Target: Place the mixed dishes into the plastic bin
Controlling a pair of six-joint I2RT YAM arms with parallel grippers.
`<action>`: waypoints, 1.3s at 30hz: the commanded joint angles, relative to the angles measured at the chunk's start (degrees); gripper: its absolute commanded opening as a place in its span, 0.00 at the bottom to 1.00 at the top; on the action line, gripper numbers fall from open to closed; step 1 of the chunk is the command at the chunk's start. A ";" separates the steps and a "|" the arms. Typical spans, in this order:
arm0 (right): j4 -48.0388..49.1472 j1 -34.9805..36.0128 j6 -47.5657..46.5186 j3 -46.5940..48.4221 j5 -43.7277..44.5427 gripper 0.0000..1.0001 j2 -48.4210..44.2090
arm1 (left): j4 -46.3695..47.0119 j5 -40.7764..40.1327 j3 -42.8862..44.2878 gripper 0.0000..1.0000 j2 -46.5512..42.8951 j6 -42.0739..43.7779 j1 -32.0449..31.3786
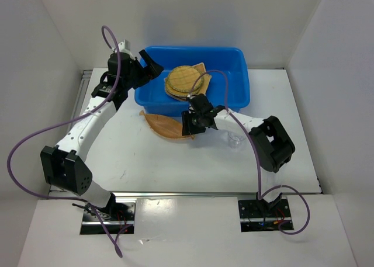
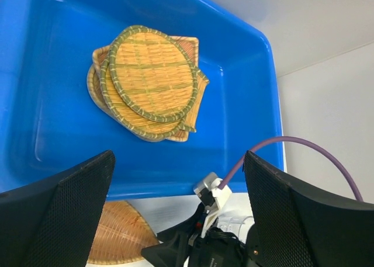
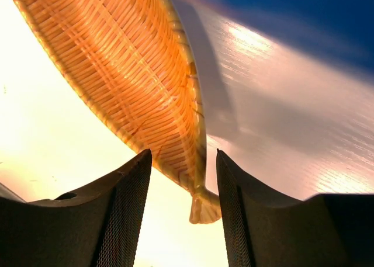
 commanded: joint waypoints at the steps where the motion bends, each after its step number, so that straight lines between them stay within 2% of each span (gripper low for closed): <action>1: -1.06 1.15 -0.16 -1.23 1.27 0.54 -2.83 | 2.65 -0.97 -0.75 0.97 -2.10 -0.56 0.11; 3: -1.06 1.15 -0.68 -0.19 1.28 0.54 -1.61 | 3.18 -0.97 -0.75 0.97 -2.10 -1.09 0.11; 5: -1.06 1.15 -0.69 0.87 0.41 0.50 0.06 | 3.18 -0.97 -0.75 0.97 -2.10 -1.61 0.11; 6: -1.06 1.15 -0.69 1.66 0.40 0.44 1.81 | 3.18 -0.97 -0.75 0.97 -2.10 -1.61 0.11; 11: -0.53 1.15 -0.16 3.51 -0.92 0.30 5.87 | 3.18 -2.03 -1.80 0.97 -3.23 -1.61 0.11; 21: 0.53 1.15 0.90 3.07 -2.59 0.29 6.05 | 3.18 -3.17 -2.94 0.97 -4.29 -2.14 0.11; 25: 0.53 1.15 1.42 1.94 -3.12 0.25 6.05 | 3.18 -3.17 -2.94 0.97 -4.82 -2.67 0.11; 27: 0.53 1.15 1.95 1.93 -3.99 0.33 6.05 | 3.18 -3.17 -3.47 0.97 -5.35 -2.67 0.11; 33: -0.87 2.20 1.95 1.93 -3.99 0.31 7.19 | 3.71 -3.17 -4.61 0.97 -6.49 -3.28 0.11; 35: -0.88 2.82 1.95 1.93 -3.39 0.27 7.89 | 4.23 -3.70 -5.14 0.97 -7.10 -3.81 0.11; 39: -2.63 3.43 1.95 1.93 -2.06 0.27 8.51 | 4.23 -3.70 -5.14 0.97 -7.63 -3.81 0.11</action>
